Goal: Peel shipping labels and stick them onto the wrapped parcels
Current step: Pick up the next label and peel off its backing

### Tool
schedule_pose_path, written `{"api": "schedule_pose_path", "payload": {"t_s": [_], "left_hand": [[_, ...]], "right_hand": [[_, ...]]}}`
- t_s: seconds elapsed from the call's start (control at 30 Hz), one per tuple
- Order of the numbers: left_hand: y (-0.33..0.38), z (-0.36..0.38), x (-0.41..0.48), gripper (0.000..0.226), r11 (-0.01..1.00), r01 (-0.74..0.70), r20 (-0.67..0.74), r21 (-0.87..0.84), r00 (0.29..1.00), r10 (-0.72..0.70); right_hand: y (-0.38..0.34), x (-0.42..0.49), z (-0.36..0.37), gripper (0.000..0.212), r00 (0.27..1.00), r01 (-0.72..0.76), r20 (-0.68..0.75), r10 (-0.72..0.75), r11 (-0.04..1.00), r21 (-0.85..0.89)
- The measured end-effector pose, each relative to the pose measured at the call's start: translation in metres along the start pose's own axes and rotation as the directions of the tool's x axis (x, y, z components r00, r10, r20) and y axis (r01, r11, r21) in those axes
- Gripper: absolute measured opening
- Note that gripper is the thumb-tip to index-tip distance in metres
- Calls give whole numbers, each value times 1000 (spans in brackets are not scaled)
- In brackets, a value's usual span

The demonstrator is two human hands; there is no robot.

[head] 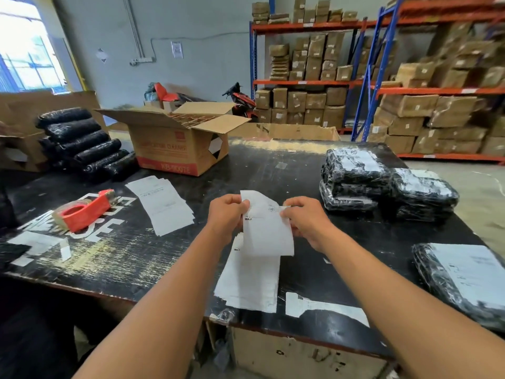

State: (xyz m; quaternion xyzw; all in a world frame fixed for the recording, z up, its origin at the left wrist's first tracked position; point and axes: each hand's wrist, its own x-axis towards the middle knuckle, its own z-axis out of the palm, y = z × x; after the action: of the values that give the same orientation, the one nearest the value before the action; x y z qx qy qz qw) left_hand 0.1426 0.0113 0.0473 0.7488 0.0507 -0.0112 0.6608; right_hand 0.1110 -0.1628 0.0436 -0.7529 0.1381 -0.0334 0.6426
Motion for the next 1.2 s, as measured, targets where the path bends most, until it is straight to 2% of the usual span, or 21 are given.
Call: {"api": "schedule_pose_path", "payload": {"t_s": [0.07, 0.17, 0.27, 0.43, 0.53, 0.8, 0.93, 1.2], "left_hand": [[7, 9, -5, 8, 998, -33, 52, -47, 998, 35], [12, 29, -12, 13, 996, -88, 137, -28, 986, 91], [16, 54, -21, 13, 990, -133, 209, -47, 968, 140], [26, 85, -31, 9, 990, -120, 296, -74, 945, 137], [33, 104, -31, 7, 986, -125, 307, -112, 939, 154], [55, 171, -43, 6, 980, -163, 375, -113, 907, 194], [67, 206, -51, 7, 987, -99, 410, -123, 901, 141], [79, 247, -56, 14, 999, -40, 450, -25, 892, 46]], "right_hand": [[-9, -6, -13, 15, 996, -93, 26, 90, 984, 153], [-18, -15, -35, 44, 983, -182, 36, 180, 939, 291], [-23, -25, -54, 33, 981, -187, 24, 191, 908, 374], [-21, -33, -97, 25, 987, -68, -131, 98, 975, 213], [-20, -35, -124, 23, 986, -29, -159, 55, 987, 159], [-12, -25, -196, 25, 990, -31, -132, 54, 985, 172], [-12, -18, -238, 25, 989, -40, -135, 56, 992, 116], [-3, -6, -296, 33, 994, -85, -63, 86, 996, 30]]}}
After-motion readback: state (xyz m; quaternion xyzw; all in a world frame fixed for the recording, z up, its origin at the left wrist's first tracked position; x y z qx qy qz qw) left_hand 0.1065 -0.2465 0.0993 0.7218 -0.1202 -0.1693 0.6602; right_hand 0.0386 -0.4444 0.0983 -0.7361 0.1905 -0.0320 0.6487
